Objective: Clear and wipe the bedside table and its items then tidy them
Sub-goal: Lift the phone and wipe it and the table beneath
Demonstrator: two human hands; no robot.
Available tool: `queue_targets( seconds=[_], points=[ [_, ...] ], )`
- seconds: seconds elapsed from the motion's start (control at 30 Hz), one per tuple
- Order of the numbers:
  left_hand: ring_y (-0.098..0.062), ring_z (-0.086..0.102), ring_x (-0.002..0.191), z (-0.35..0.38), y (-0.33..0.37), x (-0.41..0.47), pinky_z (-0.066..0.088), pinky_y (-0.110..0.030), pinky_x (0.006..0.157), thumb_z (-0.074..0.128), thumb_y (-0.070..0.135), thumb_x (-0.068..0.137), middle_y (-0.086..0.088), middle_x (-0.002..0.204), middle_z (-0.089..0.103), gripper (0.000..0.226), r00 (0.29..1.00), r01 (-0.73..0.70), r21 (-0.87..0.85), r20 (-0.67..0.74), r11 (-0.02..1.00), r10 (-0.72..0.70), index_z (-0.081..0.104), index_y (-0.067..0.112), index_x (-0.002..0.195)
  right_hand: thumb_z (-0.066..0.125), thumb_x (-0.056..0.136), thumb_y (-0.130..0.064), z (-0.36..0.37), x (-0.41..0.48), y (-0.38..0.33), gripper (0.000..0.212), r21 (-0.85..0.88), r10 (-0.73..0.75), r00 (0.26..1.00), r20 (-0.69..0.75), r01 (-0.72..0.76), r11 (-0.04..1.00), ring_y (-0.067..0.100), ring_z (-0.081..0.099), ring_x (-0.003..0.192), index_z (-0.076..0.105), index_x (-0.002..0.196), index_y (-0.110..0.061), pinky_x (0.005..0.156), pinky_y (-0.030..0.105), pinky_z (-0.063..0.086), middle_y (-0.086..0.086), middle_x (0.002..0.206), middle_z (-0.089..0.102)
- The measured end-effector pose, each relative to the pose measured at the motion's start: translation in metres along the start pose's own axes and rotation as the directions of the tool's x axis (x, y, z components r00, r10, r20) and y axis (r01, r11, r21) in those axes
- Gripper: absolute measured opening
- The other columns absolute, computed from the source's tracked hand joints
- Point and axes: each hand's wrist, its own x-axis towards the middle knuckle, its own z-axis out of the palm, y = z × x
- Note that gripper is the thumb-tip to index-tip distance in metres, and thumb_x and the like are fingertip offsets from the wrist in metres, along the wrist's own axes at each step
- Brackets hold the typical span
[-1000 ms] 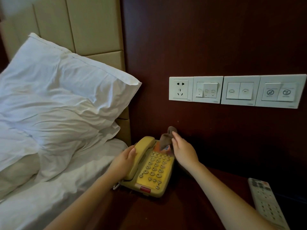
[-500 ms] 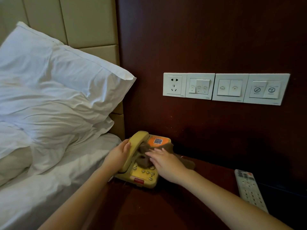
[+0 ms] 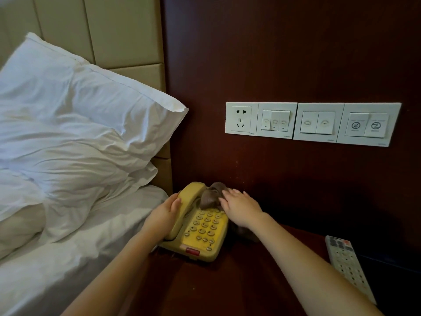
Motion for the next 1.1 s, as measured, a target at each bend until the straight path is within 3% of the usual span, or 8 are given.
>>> queue_targets(
  seconds=[0.1, 0.3, 0.53, 0.7, 0.83, 0.97, 1.1],
  points=[
    [-0.026, 0.045, 0.127, 0.0, 0.002, -0.002, 0.035, -0.031, 0.099, 0.024, 0.037, 0.102, -0.01, 0.141, 0.046, 0.046, 1.0, -0.008, 0.0, -0.005, 1.0, 0.008, 0.031, 0.022, 0.145, 0.019, 0.103, -0.037, -0.001, 0.011, -0.009, 0.053, 0.026, 0.058, 0.998, 0.011, -0.058, 0.998, 0.021, 0.015, 0.146, 0.023, 0.15, -0.011, 0.118, 0.043, 0.009, 0.006, 0.158, 0.02],
    [-0.027, 0.047, 0.125, 0.001, 0.003, 0.0, 0.037, -0.03, 0.095, 0.023, 0.036, 0.102, -0.011, 0.14, 0.047, 0.046, 1.0, -0.002, 0.016, -0.013, 1.0, 0.002, 0.031, 0.022, 0.145, 0.029, 0.102, -0.034, 0.01, 0.005, -0.039, 0.052, 0.051, -0.158, 0.987, 0.015, 0.157, 0.986, 0.017, 0.017, 0.145, 0.025, 0.15, -0.013, 0.119, 0.039, 0.005, 0.003, 0.157, 0.024],
    [-0.025, 0.05, 0.122, -0.001, 0.003, -0.003, 0.038, -0.027, 0.087, 0.023, 0.034, 0.102, -0.009, 0.139, 0.049, 0.046, 1.0, -0.026, 0.025, -0.012, 0.999, 0.027, 0.03, 0.021, 0.145, 0.022, 0.104, -0.035, -0.002, 0.011, -0.003, 0.052, -0.029, 0.019, 1.0, 0.023, -0.018, 0.999, 0.021, 0.017, 0.145, 0.021, 0.151, -0.011, 0.118, 0.041, 0.011, 0.005, 0.158, 0.02],
    [-0.025, 0.046, 0.127, 0.0, -0.001, -0.002, 0.036, -0.032, 0.098, 0.023, 0.039, 0.101, -0.008, 0.141, 0.046, 0.047, 1.0, 0.002, -0.01, 0.006, 1.0, -0.002, 0.031, 0.023, 0.145, 0.027, 0.104, -0.03, 0.005, -0.014, -0.021, 0.049, 0.053, -0.112, 0.993, 0.031, 0.11, 0.993, 0.017, 0.013, 0.146, 0.023, 0.15, -0.014, 0.118, 0.037, 0.009, 0.004, 0.158, 0.019],
    [-0.026, 0.047, 0.126, 0.001, -0.002, -0.001, 0.037, -0.032, 0.096, 0.026, 0.039, 0.101, -0.008, 0.14, 0.048, 0.046, 1.0, -0.002, -0.04, -0.006, 0.999, 0.001, 0.034, 0.023, 0.143, 0.032, 0.103, -0.032, 0.001, -0.056, -0.027, 0.048, 0.032, -0.239, 0.97, 0.04, 0.238, 0.971, 0.013, 0.014, 0.146, 0.025, 0.15, -0.022, 0.118, 0.031, 0.007, -0.002, 0.158, 0.02],
    [-0.023, 0.051, 0.12, 0.002, -0.007, 0.0, 0.04, -0.031, 0.093, 0.031, 0.043, 0.099, -0.005, 0.134, 0.053, 0.046, 1.0, 0.011, -0.091, -0.02, 0.996, -0.013, 0.039, 0.023, 0.141, 0.033, 0.102, -0.04, 0.008, -0.071, -0.034, 0.05, -0.004, -0.361, 0.93, 0.073, 0.363, 0.932, 0.012, 0.009, 0.146, 0.023, 0.15, -0.03, 0.118, 0.034, 0.002, -0.005, 0.159, 0.016],
    [-0.024, 0.052, 0.119, 0.001, -0.006, -0.003, 0.041, -0.032, 0.091, 0.035, 0.043, 0.098, -0.005, 0.132, 0.055, 0.045, 0.999, -0.008, -0.107, -0.036, 0.994, 0.004, 0.04, 0.025, 0.139, 0.027, 0.097, -0.057, 0.01, -0.046, -0.023, 0.055, -0.03, -0.306, 0.948, 0.089, 0.31, 0.95, 0.016, 0.003, 0.147, 0.02, 0.149, -0.04, 0.118, 0.043, -0.003, -0.003, 0.16, 0.01]
  ],
)
